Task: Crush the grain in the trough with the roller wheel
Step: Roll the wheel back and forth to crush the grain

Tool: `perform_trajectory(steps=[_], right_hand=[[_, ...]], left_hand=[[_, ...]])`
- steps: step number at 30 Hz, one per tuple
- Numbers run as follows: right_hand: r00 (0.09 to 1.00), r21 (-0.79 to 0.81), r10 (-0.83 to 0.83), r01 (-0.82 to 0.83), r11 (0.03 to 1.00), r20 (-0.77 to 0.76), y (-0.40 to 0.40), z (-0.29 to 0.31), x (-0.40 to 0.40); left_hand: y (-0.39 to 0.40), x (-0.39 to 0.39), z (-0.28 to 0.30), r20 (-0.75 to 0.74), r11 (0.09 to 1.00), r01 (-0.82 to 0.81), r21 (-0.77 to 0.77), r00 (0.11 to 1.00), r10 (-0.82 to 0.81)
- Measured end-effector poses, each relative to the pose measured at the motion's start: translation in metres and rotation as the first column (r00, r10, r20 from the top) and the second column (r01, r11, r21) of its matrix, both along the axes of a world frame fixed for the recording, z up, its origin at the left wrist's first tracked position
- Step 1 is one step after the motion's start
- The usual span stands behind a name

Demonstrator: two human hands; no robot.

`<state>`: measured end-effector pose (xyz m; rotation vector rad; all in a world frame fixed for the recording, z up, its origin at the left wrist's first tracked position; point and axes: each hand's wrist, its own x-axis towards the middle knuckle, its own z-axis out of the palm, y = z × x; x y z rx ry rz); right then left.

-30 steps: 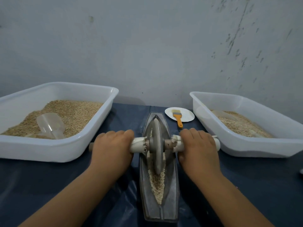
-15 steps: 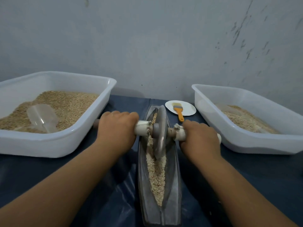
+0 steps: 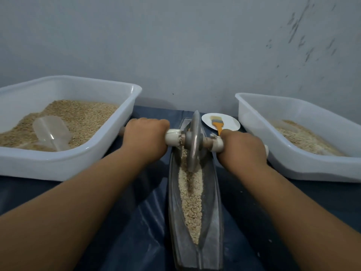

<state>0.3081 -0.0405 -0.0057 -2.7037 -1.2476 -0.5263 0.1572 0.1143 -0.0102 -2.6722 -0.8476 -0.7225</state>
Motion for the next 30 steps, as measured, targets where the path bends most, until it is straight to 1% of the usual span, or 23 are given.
perform_trajectory(steps=[2,3,5,6,7,9,11,13,14,15,18,20,22,24,27,28,30], right_hand=[[0.998,0.013,0.012,-0.013,1.0,0.061,0.0,0.001,-0.001],[0.989,0.02,0.026,-0.029,0.999,0.144,-0.004,-0.002,-0.003],[0.946,0.045,0.057,-0.075,0.996,0.318,-0.016,-0.013,-0.008],[0.93,0.07,0.064,-0.095,0.993,0.361,-0.02,-0.017,-0.009],[0.927,0.073,0.065,-0.099,0.992,0.371,-0.021,-0.019,-0.009],[0.953,0.041,0.049,-0.065,0.997,0.298,-0.014,-0.015,-0.005],[0.983,0.031,0.024,-0.03,0.999,0.182,-0.002,-0.003,-0.001],[0.992,0.018,0.023,-0.025,1.0,0.124,0.005,0.003,-0.001],[0.991,0.015,0.024,-0.026,1.0,0.133,0.004,0.003,-0.003],[0.986,0.012,0.03,-0.033,0.999,0.163,0.0,0.0,-0.005],[0.948,0.072,0.108,-0.136,0.988,0.3,-0.023,-0.017,-0.012],[0.919,0.124,0.134,-0.192,0.974,0.371,-0.031,-0.024,-0.012],[0.937,0.081,0.115,-0.149,0.986,0.329,-0.024,-0.022,-0.007],[0.977,0.037,0.064,-0.073,0.997,0.202,-0.009,-0.012,-0.001],[0.997,0.016,0.049,-0.05,0.999,0.055,0.006,-0.001,0.008],[0.998,0.015,0.048,-0.049,0.999,0.045,0.005,0.0,0.008],[0.994,0.005,0.048,-0.049,0.999,0.1,-0.004,-0.006,0.004]], left_hand=[[0.001,-0.005,-0.006,0.017,0.999,-0.015,-0.048,1.0,0.016],[-0.003,-0.012,-0.012,0.04,1.0,-0.008,-0.028,0.999,0.009],[-0.01,-0.025,-0.028,0.1,0.998,0.031,0.06,0.994,-0.037],[-0.013,-0.029,-0.032,0.125,0.995,0.039,0.089,0.991,-0.05],[-0.012,-0.03,-0.034,0.143,0.993,0.034,0.11,0.988,-0.05],[-0.008,-0.023,-0.027,0.122,0.993,0.009,0.114,0.992,-0.023],[-0.004,-0.011,-0.018,0.08,0.999,-0.003,0.044,0.997,0.0],[-0.001,-0.004,-0.013,0.05,0.999,-0.028,-0.02,0.998,0.029],[-0.002,-0.006,-0.012,0.049,0.998,-0.038,-0.04,0.998,0.04],[-0.006,-0.011,-0.014,0.054,0.999,-0.04,-0.027,0.998,0.041],[-0.018,-0.034,-0.029,0.134,0.993,0.033,0.111,0.99,-0.048],[-0.02,-0.041,-0.033,0.153,0.987,0.065,0.145,0.984,-0.087],[-0.018,-0.037,-0.026,0.111,0.991,0.045,0.126,0.992,-0.059],[-0.014,-0.022,-0.015,0.055,0.994,-0.002,0.11,0.998,-0.004],[-0.005,-0.006,-0.005,0.027,0.997,-0.061,0.049,0.998,0.06],[-0.005,-0.006,-0.004,0.024,0.998,-0.059,0.026,0.998,0.059],[-0.008,-0.014,-0.009,0.025,0.998,-0.034,0.051,0.999,0.033]])
